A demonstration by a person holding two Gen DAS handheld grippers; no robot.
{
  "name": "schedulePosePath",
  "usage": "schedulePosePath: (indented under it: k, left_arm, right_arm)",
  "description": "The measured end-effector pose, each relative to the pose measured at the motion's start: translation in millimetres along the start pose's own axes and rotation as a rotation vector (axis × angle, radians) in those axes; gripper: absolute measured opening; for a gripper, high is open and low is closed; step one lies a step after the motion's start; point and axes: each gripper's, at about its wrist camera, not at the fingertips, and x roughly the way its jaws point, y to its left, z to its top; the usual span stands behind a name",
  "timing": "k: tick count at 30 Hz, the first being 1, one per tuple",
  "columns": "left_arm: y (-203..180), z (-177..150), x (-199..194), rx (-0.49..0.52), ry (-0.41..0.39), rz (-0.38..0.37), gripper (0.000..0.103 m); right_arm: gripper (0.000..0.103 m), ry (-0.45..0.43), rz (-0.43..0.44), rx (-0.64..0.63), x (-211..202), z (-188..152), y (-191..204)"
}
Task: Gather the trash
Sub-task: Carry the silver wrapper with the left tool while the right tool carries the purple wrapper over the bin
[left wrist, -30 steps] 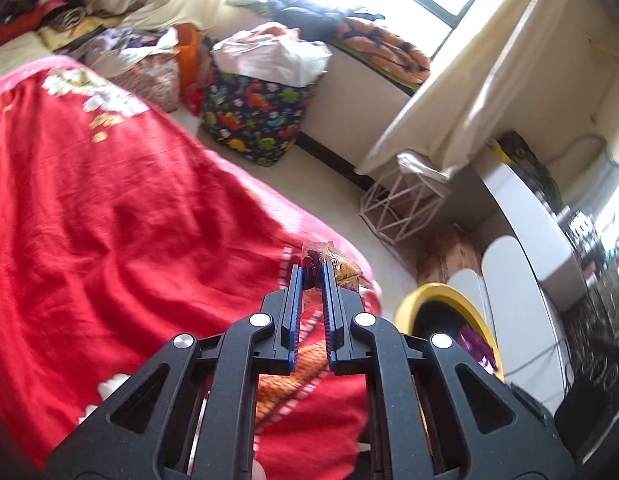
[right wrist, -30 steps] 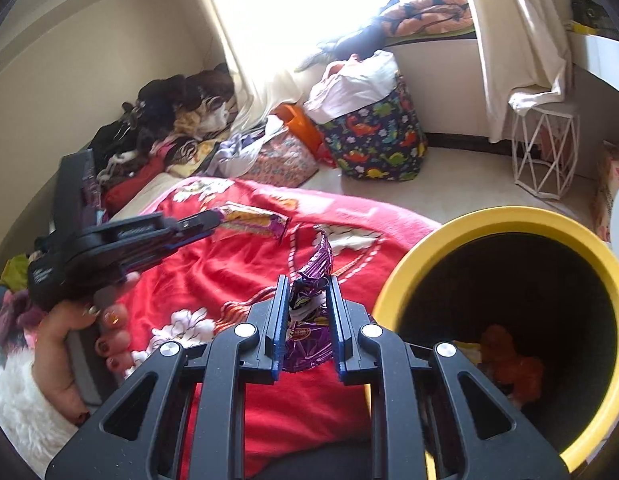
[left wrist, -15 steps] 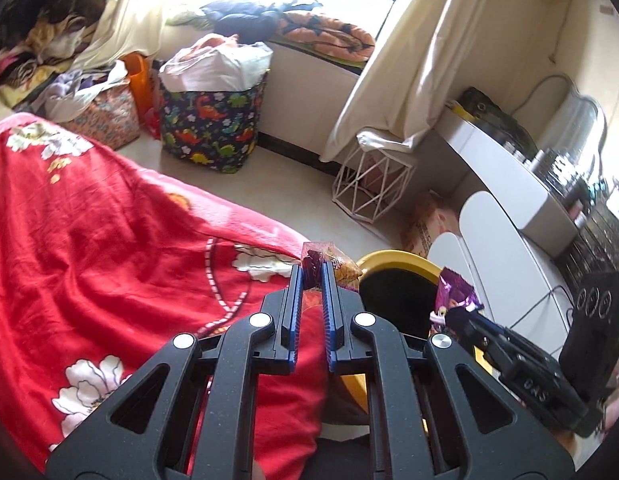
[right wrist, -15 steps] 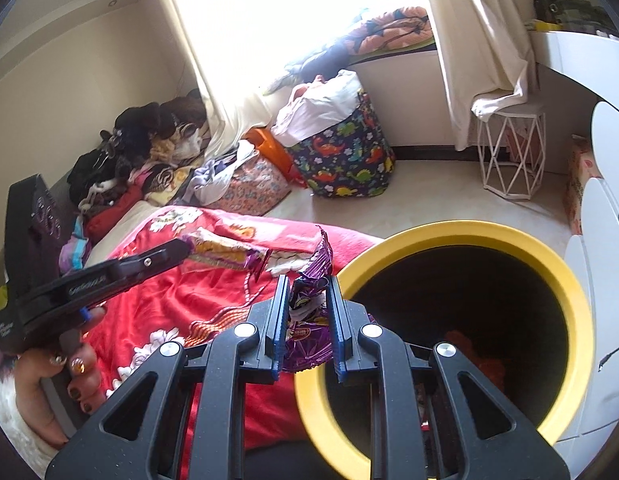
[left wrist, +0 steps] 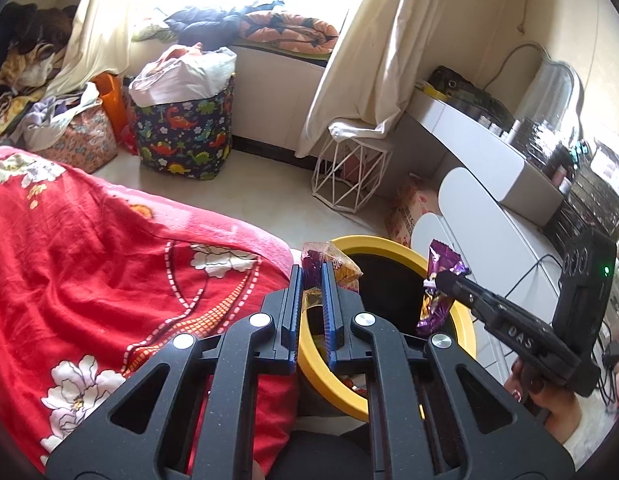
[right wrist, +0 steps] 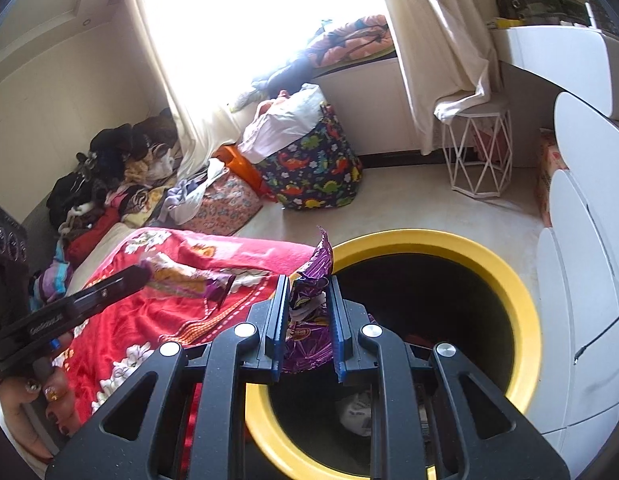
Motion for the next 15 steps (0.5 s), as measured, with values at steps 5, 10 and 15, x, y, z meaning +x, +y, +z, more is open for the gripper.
schedulePosePath:
  k: [5, 10, 15]
  left_arm:
    - [-11, -3, 4, 0.021, 0.012, -0.011, 0.006]
    - [-23, -8, 10, 0.051, 0.033, -0.020, 0.006]
    - [-35, -15, 21, 0.081, 0.068, -0.036, 0.006]
  right_arm:
    - [0.018, -0.004, -0.025, 0.027, -3, 0, -13]
    - [0.018, -0.011, -0.043, 0.053, -5, 2, -23]
    - [0.018, -0.005, -0.059, 0.077, -6, 1, -34]
